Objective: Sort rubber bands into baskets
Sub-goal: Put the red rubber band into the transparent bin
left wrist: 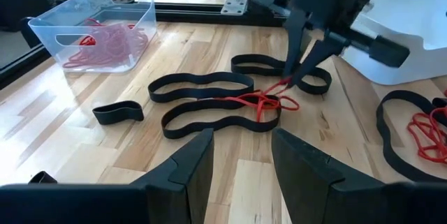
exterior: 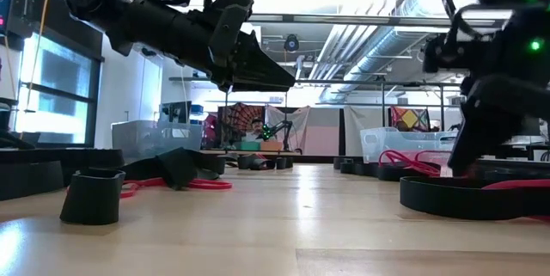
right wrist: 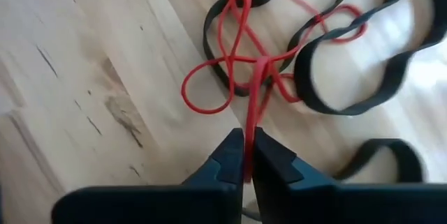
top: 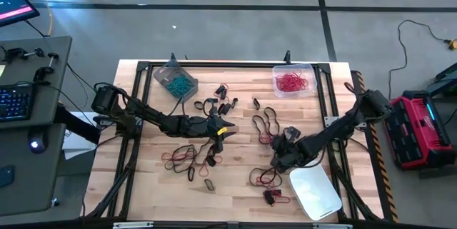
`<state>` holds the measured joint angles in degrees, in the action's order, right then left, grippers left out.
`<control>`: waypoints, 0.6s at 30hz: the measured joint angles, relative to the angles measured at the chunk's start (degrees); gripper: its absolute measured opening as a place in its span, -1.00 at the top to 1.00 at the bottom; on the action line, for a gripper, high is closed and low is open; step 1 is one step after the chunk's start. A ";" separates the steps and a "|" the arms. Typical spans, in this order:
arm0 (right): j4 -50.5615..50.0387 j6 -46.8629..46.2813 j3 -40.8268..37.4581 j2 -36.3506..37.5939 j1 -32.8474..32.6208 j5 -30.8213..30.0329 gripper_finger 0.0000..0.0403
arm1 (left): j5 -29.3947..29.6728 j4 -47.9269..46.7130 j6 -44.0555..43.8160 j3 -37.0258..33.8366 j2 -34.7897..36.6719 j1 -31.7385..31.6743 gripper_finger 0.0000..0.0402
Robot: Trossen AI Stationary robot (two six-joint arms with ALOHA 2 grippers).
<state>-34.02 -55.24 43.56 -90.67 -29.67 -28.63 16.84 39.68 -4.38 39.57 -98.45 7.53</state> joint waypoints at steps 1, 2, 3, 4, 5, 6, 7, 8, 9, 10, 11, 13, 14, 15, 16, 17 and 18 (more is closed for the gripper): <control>-1.52 0.03 0.93 0.26 0.00 -0.09 0.92 | 0.00 0.02 -0.02 0.00 0.00 0.00 0.31; -3.22 0.10 1.92 0.39 0.00 -0.40 0.93 | 0.00 0.00 0.00 0.00 0.00 0.00 0.31; -4.97 0.19 2.99 0.41 0.00 -0.89 0.95 | -0.02 0.00 -0.02 0.00 0.00 0.06 0.31; -7.14 0.20 4.26 0.41 0.00 -1.40 0.97 | -0.03 0.02 -0.02 0.00 0.00 0.09 0.31; -9.58 0.22 5.53 0.41 0.00 -1.93 0.98 | -0.04 0.01 -0.02 0.00 0.00 0.07 0.31; -11.75 0.20 6.78 0.41 0.00 -2.81 0.99 | -0.05 0.01 -0.01 0.00 0.00 0.07 0.31; -13.68 0.20 8.06 0.41 0.00 -3.19 0.98 | -0.06 0.02 0.00 0.00 0.00 0.07 0.31; -15.71 0.20 9.44 0.41 0.00 -3.97 0.98 | -0.07 0.02 0.00 0.00 0.00 0.07 0.31; -17.95 0.20 10.87 0.41 0.00 -4.68 0.98 | -0.07 0.02 0.00 0.00 0.00 0.07 0.31; -19.96 0.20 12.34 0.41 0.00 -5.55 0.98 | -0.07 0.02 0.02 0.00 0.00 0.07 0.31; -21.84 0.21 13.83 0.41 0.00 -6.55 0.99 | -0.07 0.01 0.02 0.00 0.00 0.07 0.31; -25.68 0.12 16.68 0.41 0.00 -8.86 0.99 | -0.09 0.02 0.02 0.00 0.00 0.07 0.31; -27.54 -0.02 18.14 0.41 0.00 -9.97 0.99 | -0.09 0.00 0.02 0.00 0.00 0.07 0.31; -29.25 -0.16 19.63 0.41 0.03 -11.30 0.99 | -0.09 0.02 0.02 0.00 0.00 0.07 0.31; -30.81 -0.22 20.97 0.41 0.18 -12.69 0.99 | -0.11 0.00 0.02 0.00 0.00 0.07 0.31; -31.94 -0.22 22.13 0.41 0.35 -13.96 1.00 | -0.13 0.02 0.02 0.00 0.00 0.07 0.31; -33.26 -0.22 23.46 0.41 0.51 -15.19 1.00 | -0.22 0.02 0.02 0.00 0.00 0.07 0.31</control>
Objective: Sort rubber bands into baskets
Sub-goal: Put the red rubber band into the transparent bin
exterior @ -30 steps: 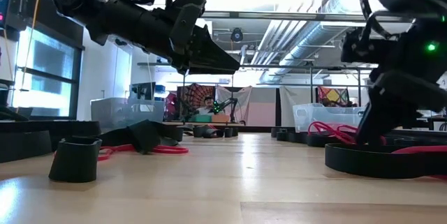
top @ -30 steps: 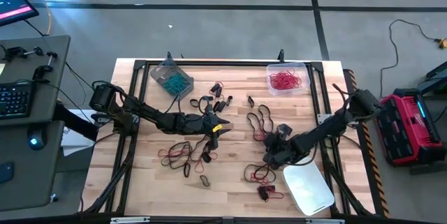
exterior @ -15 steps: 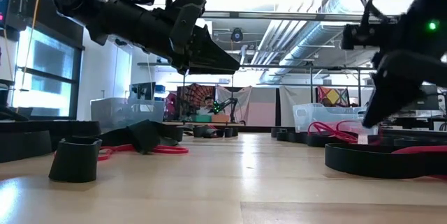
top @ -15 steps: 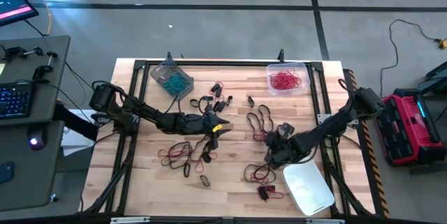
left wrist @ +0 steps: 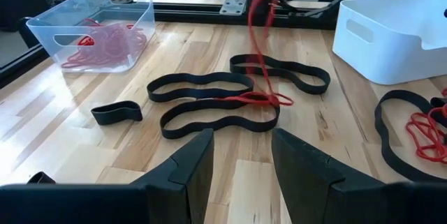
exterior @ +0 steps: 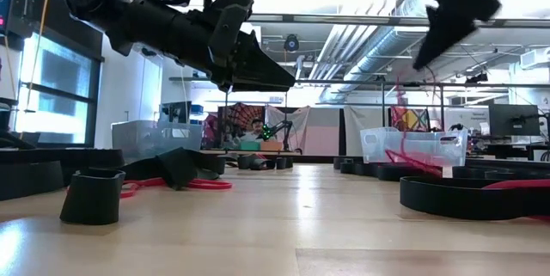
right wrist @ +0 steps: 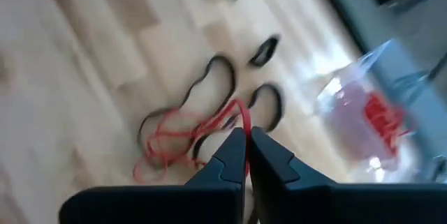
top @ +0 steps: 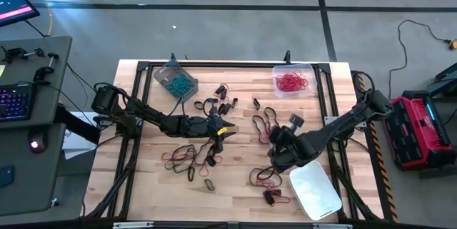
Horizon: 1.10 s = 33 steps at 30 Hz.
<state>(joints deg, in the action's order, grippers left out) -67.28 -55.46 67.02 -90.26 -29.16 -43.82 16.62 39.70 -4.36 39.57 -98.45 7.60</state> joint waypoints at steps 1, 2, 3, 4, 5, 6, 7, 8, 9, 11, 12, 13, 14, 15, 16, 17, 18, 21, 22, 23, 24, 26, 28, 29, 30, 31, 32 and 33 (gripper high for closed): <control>-1.14 0.00 1.20 0.02 0.28 -1.24 1.00 | -0.01 -0.02 0.01 0.00 0.00 0.00 0.31; -2.38 -0.01 2.37 0.02 0.58 -2.61 1.00 | -0.01 -0.01 0.02 0.00 0.00 0.00 0.31; -3.68 -0.02 3.41 0.03 0.99 -3.95 1.00 | -0.02 0.00 0.02 0.00 0.00 0.00 0.31; -5.02 -0.04 4.36 0.03 1.49 -5.21 1.00 | 0.00 0.00 0.02 0.00 0.00 0.00 0.31; -6.37 -0.07 5.31 0.04 2.08 -6.33 1.00 | -0.01 -0.01 0.02 0.00 0.00 0.00 0.31; -7.61 -0.12 6.29 0.03 2.74 -7.41 1.00 | 0.00 -0.01 0.02 0.00 0.00 0.00 0.31; -8.82 -0.16 7.16 0.04 3.49 -8.61 1.00 | 0.00 0.00 0.02 0.00 0.00 0.00 0.31; -9.95 -0.18 8.00 0.04 4.34 -9.67 1.00 | 0.00 0.00 0.03 0.00 0.00 0.00 0.31; -10.86 -0.20 8.74 0.04 5.23 -10.56 1.00 | 0.00 0.00 0.02 0.00 0.00 0.00 0.31; -11.88 -0.06 10.16 0.04 7.01 -12.18 1.00 | 0.00 0.00 0.02 0.00 0.00 0.00 0.31; -12.53 0.05 10.84 0.04 8.00 -12.77 1.00 | 0.00 0.00 0.02 0.00 0.00 0.00 0.31; -13.32 0.24 11.49 0.04 8.97 -13.32 1.00 | 0.00 0.00 0.02 0.02 0.00 0.00 0.31; -14.19 0.25 12.05 0.04 10.01 -13.68 1.00 | 0.00 -0.02 0.02 0.02 0.00 0.00 0.31; -15.17 0.27 12.63 0.04 11.07 -14.41 1.00 | 0.00 -0.01 0.02 0.02 0.00 0.00 0.31; -16.07 0.28 13.14 0.04 12.13 -15.07 1.00 | 0.00 0.00 0.02 0.02 0.00 0.00 0.31; -17.08 0.29 13.59 0.04 13.24 -16.02 1.00 | 0.00 -0.01 0.02 0.02 0.00 0.00 0.31; -17.97 0.28 13.94 0.04 14.45 -16.74 1.00 | 0.00 -0.01 0.02 0.02 0.00 0.00 0.31; -20.29 0.37 14.37 0.04 18.43 -17.90 1.00 | 0.00 -0.02 0.04 0.02 0.00 0.00 0.31; -21.16 0.39 14.35 0.04 20.00 -18.16 1.00 | 0.00 -0.02 0.02 0.02 0.00 0.00 0.31; -21.90 0.42 14.37 0.04 21.64 -18.18 1.00 | 0.02 -0.04 0.02 0.02 0.00 0.00 0.31; -22.65 0.42 14.37 0.04 23.20 -18.20 1.00 | 0.00 -0.03 0.02 0.02 0.00 0.00 0.31; -22.75 1.35 14.33 0.04 26.51 -18.29 1.00 | 0.00 -0.03 0.02 0.02 0.00 0.00 0.31; -22.75 2.98 14.24 0.04 29.62 -18.29 1.00 | 0.00 -0.04 0.03 0.02 0.00 0.00 0.31; -22.72 3.84 14.24 0.04 31.20 -18.29 1.00 | 0.01 -0.04 0.02 0.02 0.00 0.00 0.31; -22.71 4.70 14.24 0.04 32.70 -18.28 1.00 | 0.02 -0.04 0.02 0.02 0.00 0.00 0.31; -22.65 5.46 14.24 0.04 34.12 -18.27 1.00 | 0.02 -0.04 0.02 0.02 0.00 0.00 0.31; -22.63 6.40 14.24 0.04 35.60 -18.21 1.00 | 0.01 -0.06 0.04 0.02 0.00 0.00 0.31; -22.59 6.96 14.21 0.04 37.08 -17.98 1.00 | 0.02 -0.04 0.03 0.02 0.00 0.00 0.31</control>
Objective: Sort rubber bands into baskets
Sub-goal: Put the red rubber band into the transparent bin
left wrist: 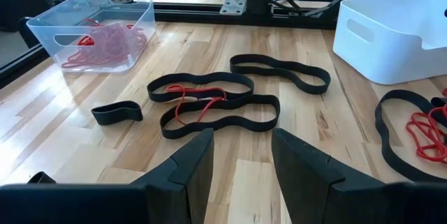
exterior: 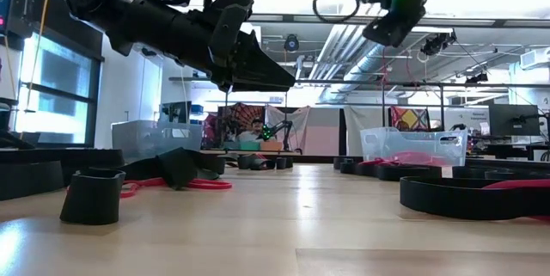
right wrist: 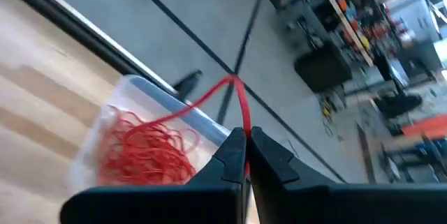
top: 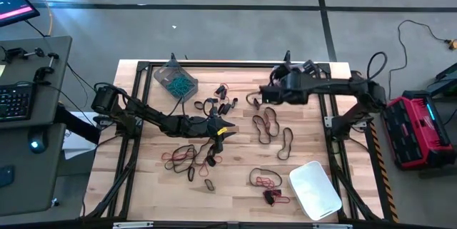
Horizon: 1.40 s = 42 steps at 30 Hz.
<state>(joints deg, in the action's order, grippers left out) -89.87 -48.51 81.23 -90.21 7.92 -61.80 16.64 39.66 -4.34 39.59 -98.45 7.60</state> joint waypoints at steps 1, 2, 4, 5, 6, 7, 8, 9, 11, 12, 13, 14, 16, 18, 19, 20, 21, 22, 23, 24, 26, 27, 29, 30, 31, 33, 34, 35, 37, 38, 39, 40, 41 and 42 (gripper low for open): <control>0.01 0.78 0.00 0.00 1.47 0.40 1.00 | 0.00 0.00 0.00 0.00 0.00 0.00 0.31; 0.09 1.53 0.00 0.00 2.89 1.00 1.00 | 0.00 0.00 0.00 0.00 0.00 0.00 0.31; 1.86 4.24 -0.57 0.02 5.59 2.17 1.00 | 0.00 0.01 0.01 0.00 0.00 0.00 0.31; 3.37 5.89 -1.25 0.02 6.83 2.58 1.00 | 0.00 0.01 0.02 0.00 0.00 0.00 0.31; 5.03 7.51 -2.07 0.02 8.12 3.17 1.00 | 0.00 0.02 0.02 0.00 0.00 0.00 0.31; 6.91 9.09 -3.19 0.02 9.43 3.92 1.00 | 0.00 0.00 0.04 0.00 0.00 0.00 0.31; 9.13 11.20 -4.52 0.02 10.78 4.73 1.00 | 0.00 0.02 0.04 0.00 0.00 0.00 0.31; 11.89 13.32 -6.03 0.02 12.20 5.92 1.00 | 0.00 0.00 0.04 0.00 0.00 0.00 0.31; 18.89 18.56 -9.35 0.00 15.18 8.68 1.00 | 0.02 0.00 0.04 0.00 0.00 0.00 0.31; 22.59 21.32 -11.00 0.00 16.88 10.08 1.00 | 0.02 0.00 0.04 0.00 0.00 0.00 0.31; 26.32 24.01 -12.43 0.00 18.44 11.55 1.00 | 0.02 0.00 0.04 0.00 0.00 0.00 0.31; 30.00 26.41 -13.70 0.00 20.03 13.10 1.00 | 0.02 0.00 0.04 0.00 0.00 0.00 0.31; 35.82 30.15 -15.92 0.00 22.83 16.57 1.00 | 0.02 0.00 0.04 0.02 0.00 0.00 0.31; 39.76 32.47 -17.20 0.00 25.08 18.20 1.00 | 0.02 0.00 0.04 0.02 0.00 -0.07 0.31; 40.55 32.97 -17.43 0.00 26.03 18.72 1.00 | 0.02 0.00 0.04 0.02 0.00 -0.07 0.31; 40.62 32.94 -17.49 0.00 26.88 19.34 1.00 | 0.04 0.00 0.04 0.02 0.00 -0.07 0.31; 40.58 32.87 -17.49 0.00 27.57 20.46 0.99 | 0.04 0.00 0.04 0.02 0.00 -0.07 0.31; 40.25 32.92 -17.48 0.00 28.21 22.00 0.97 | 0.04 0.00 0.04 0.02 0.00 -0.07 0.31; 39.13 33.19 -17.30 0.00 28.78 23.84 0.95 | 0.04 0.00 0.04 0.02 0.00 -0.07 0.31; 37.85 33.43 -16.97 0.00 29.30 25.54 0.91 | 0.04 0.00 0.04 0.02 0.00 -0.11 0.31; 36.61 33.56 -16.10 0.00 29.77 26.78 0.80 | 0.04 0.00 0.04 0.02 0.00 -0.32 0.31; 35.32 33.54 -15.51 0.00 29.77 26.82 0.73 | 0.04 0.00 0.04 0.02 0.00 -0.45 0.31; 32.07 33.01 -13.96 0.00 29.64 26.18 0.58 | 0.05 0.00 0.04 0.02 0.00 -0.61 0.31; 30.81 32.31 -12.97 0.00 29.45 25.14 0.50 | 0.04 0.00 0.01 0.02 0.00 -0.76 0.31; 29.34 31.29 -11.90 0.00 29.17 23.97 0.43 | 0.04 -0.01 -0.25 0.02 0.00 -0.85 0.31; 25.00 28.88 -9.40 0.00 28.81 22.00 0.31 | 0.04 -0.02 -0.68 0.02 0.00 -1.01 0.31; 23.10 28.15 -8.04 0.00 28.56 21.39 0.27 | 0.03 -0.05 -0.30 0.02 0.00 -1.20 0.31; 21.78 27.76 -6.75 0.00 28.19 21.28 0.24 | -0.15 -0.25 0.25 0.02 0.03 -1.39 0.33; 20.54 27.72 -5.18 0.58 27.14 22.25 0.23 | -2.38 -2.38 0.53 0.04 0.66 -2.26 0.37; 21.09 28.21 -5.01 1.27 26.24 23.99 0.25 | -3.79 -3.71 0.08 0.04 1.07 -2.87 0.40; 22.76 29.30 -5.05 2.23 25.25 26.64 0.28 | -5.15 -5.09 -0.53 0.07 1.65 -3.49 0.44; 25.63 30.83 -5.70 3.46 24.16 29.76 0.32 | -6.29 -7.48 -1.03 0.09 2.56 -3.98 0.48; 28.40 32.21 -6.71 4.83 22.86 32.69 0.36 | -6.93 -9.32 -1.07 0.08 3.32 -4.38 0.53; 31.03 33.41 -8.09 6.25 21.67 35.52 0.41 | -7.21 -10.18 -0.82 0.09 4.03 -4.73 0.59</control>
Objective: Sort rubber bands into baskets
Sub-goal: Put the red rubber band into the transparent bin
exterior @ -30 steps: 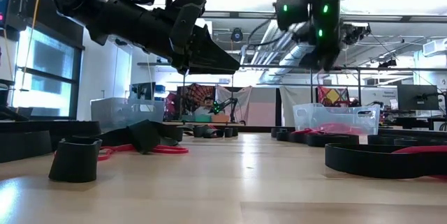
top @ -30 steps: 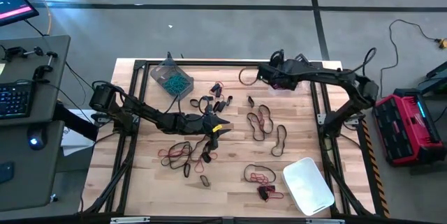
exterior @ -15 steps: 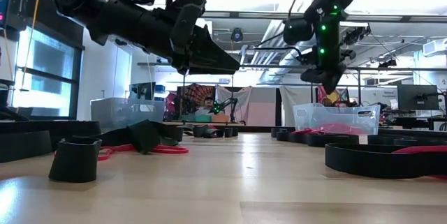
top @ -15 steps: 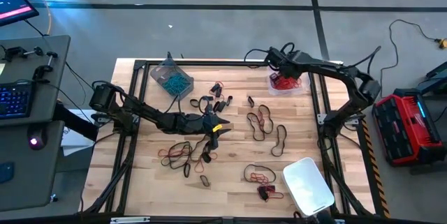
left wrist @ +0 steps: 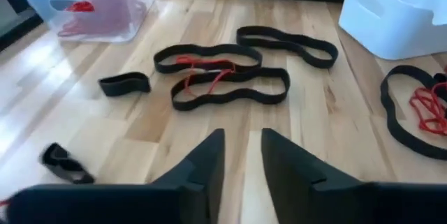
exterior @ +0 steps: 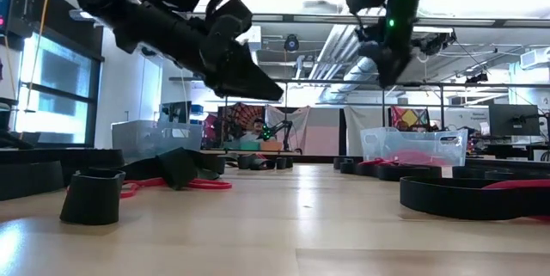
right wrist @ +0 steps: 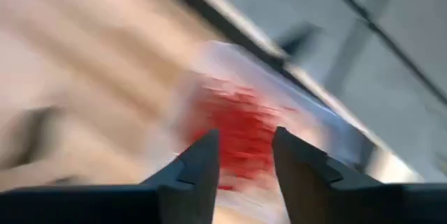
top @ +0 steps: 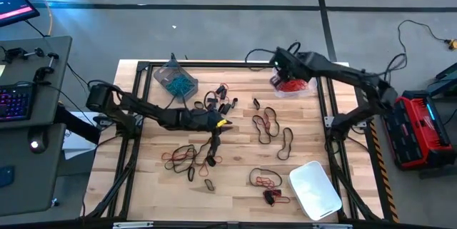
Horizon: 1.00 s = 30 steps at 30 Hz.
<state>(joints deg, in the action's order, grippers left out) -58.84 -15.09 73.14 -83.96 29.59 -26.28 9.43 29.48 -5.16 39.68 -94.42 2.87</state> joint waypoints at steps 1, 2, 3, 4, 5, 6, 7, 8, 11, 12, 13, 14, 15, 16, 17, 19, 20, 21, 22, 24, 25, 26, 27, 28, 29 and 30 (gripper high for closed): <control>2.45 0.84 -1.57 1.46 -1.28 2.72 0.47 | 0.02 -1.28 0.60 0.00 0.82 -0.13 0.64; 4.69 1.38 -3.21 2.79 -2.76 5.20 0.52 | -0.02 -2.18 1.14 0.00 1.48 -0.23 0.69; 7.02 1.62 -5.10 4.22 -4.20 7.40 0.57 | -0.14 -2.15 1.59 0.00 2.06 -0.28 0.75; 8.85 1.64 -6.98 5.46 -5.67 9.20 0.61 | -0.22 -2.30 2.05 0.00 2.64 -0.28 0.79; 10.21 1.46 -8.93 6.42 -7.58 10.60 0.64 | -0.47 -2.16 2.29 0.00 3.10 -0.28 0.84; 11.77 0.87 -10.98 7.26 -9.32 11.74 0.67 | -0.61 -1.90 2.33 0.00 3.54 -0.28 0.89; 13.10 -0.04 -12.98 7.71 -11.31 12.22 0.69 | -0.98 -1.74 2.32 0.00 3.71 -0.28 0.94; 14.32 -1.59 -15.05 7.91 -13.39 12.39 0.70 | -1.60 -1.22 2.31 0.00 3.69 -0.28 0.97; 19.01 -7.00 -21.08 7.58 -19.35 12.79 0.69 | -2.52 0.13 2.33 -0.02 3.38 -0.01 0.98; 21.14 -8.74 -22.97 7.29 -21.13 12.77 0.67 | -2.69 0.88 2.33 0.00 3.19 0.15 0.98; 23.30 -10.89 -24.65 6.93 -22.80 12.48 0.64 | -2.76 0.83 2.33 0.00 3.14 0.23 0.98; 25.38 -13.15 -26.24 6.59 -24.28 11.78 0.61 | -2.78 1.04 2.33 -0.06 3.14 0.34 0.98; 27.38 -15.19 -27.54 6.25 -25.45 11.04 0.57 | -2.80 1.50 2.33 -0.07 3.11 0.36 0.99; 29.04 -16.67 -28.56 5.84 -26.47 9.96 0.53 | -2.80 1.80 2.29 -0.07 3.11 0.36 0.99; 30.73 -17.65 -29.52 5.47 -27.36 8.95 0.49 | -2.80 1.98 2.27 -0.07 3.11 0.36 1.00; 33.32 -18.45 -30.93 4.38 -28.58 7.53 0.43 | -2.80 2.21 2.26 -0.07 3.09 0.36 1.00; 34.29 -18.47 -31.24 3.71 -28.94 7.17 0.40 | -2.79 2.42 2.26 -0.07 3.09 0.36 1.00; 35.33 -18.44 -31.34 2.93 -29.21 6.98 0.39 | -2.78 2.55 2.26 -0.07 3.09 0.36 1.00; 36.17 -18.26 -31.34 2.19 -29.41 6.85 0.38 | -2.78 2.57 2.26 -0.07 3.09 0.36 1.00; 37.60 -17.51 -31.34 0.57 -29.56 6.26 0.37 | -2.78 2.27 1.98 -0.07 3.09 0.36 1.00; 38.02 -17.33 -31.34 -0.24 -29.63 5.31 0.37 | -2.80 2.27 1.82 -0.07 3.09 0.36 1.00; 38.16 -17.06 -31.34 -1.02 -29.65 4.61 0.37 | -2.80 2.29 1.80 -0.07 3.09 0.36 1.00; 38.22 -16.98 -31.34 -1.67 -29.64 4.15 0.37 | -2.80 2.29 1.80 -0.07 3.09 0.36 1.00; 38.22 -16.79 -31.34 -2.27 -29.56 4.15 0.37 | -2.80 2.26 1.79 -0.07 3.09 0.36 1.00; 38.26 -16.51 -31.34 -2.94 -29.47 3.82 0.38 | -2.80 2.22 1.66 -0.07 3.08 0.36 1.00; 38.21 -16.43 -31.34 -3.51 -29.33 3.66 0.38 | -2.80 2.20 1.35 -0.07 3.07 0.36 1.00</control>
<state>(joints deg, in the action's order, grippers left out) -20.64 -31.52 41.80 -87.47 0.26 -22.62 6.63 31.68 -3.81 39.62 -91.35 3.22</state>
